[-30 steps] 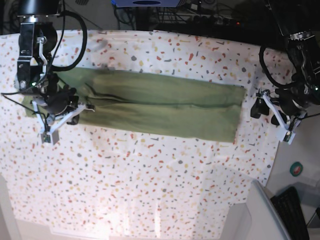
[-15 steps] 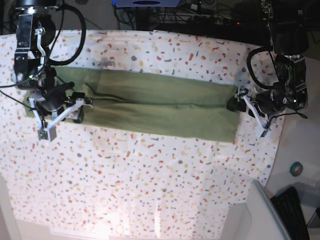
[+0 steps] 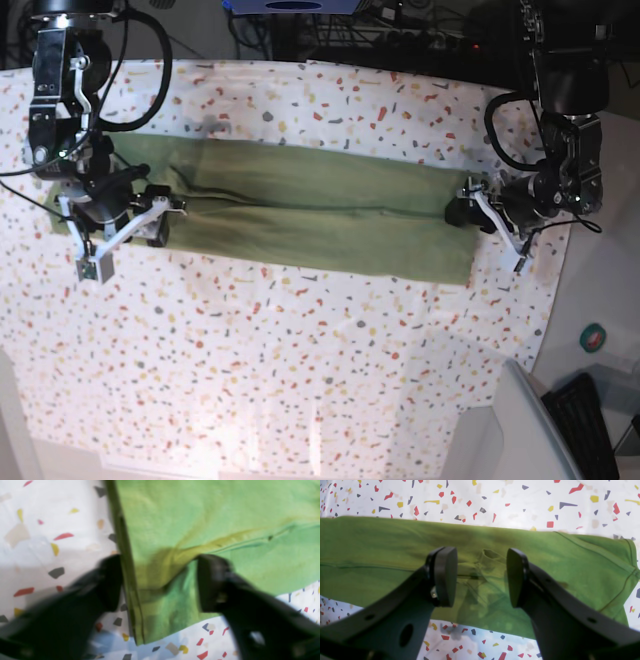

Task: Layout the t-shirt on the table in an organized manner, then fold the t-shirt properly
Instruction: 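Grasp the strip ends and straighten it with both grippers, then fold the strip end held by the left gripper toward the right gripper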

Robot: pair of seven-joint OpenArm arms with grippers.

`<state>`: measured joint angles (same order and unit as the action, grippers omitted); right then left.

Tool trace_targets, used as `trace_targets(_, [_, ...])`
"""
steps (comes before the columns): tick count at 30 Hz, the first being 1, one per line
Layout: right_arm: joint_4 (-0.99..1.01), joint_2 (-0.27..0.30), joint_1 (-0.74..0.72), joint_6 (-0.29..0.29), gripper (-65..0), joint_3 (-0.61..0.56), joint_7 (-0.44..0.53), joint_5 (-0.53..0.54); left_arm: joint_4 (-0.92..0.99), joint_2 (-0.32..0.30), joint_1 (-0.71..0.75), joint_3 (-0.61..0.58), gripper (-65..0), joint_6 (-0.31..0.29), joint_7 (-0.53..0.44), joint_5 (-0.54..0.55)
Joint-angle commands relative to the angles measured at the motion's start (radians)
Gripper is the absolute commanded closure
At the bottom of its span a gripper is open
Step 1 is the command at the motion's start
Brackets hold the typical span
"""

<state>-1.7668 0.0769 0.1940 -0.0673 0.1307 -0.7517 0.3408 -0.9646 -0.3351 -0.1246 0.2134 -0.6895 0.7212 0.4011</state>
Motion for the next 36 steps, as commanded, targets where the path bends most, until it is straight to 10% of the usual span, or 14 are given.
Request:
trace_targets(1, [-0.015,0.005,-0.011,-0.004,-30.6,0.002,0.018,0.01,-0.004,-0.006,-0.004,-0.001,-28.6,-0.009,0.021,-0.003])
trace_targets(6, [-0.015,0.005,-0.009,-0.004,-30.6,0.004,0.018,0.01,-0.003,0.011,-0.004,0.001,0.0,-0.009,0.021,-0.003])
trace_targets(16, [-0.014,0.01,0.029,-0.004,-30.6,0.007,0.018,0.01,-0.156,-0.074,0.018,0.182,0.0,-0.009,0.025,-0.012])
trace_targets(24, [-0.014,0.025,0.026,-0.004,-30.6,0.007,0.018,0.01,-0.689,-0.051,0.262,-0.075,0.0,0.158,0.027,-0.075])
trace_targets(36, [-0.014,0.022,0.031,-0.004,-30.6,0.007,0.018,0.01,-0.712,0.04,0.234,-0.276,0.0,0.236,0.082,-0.078])
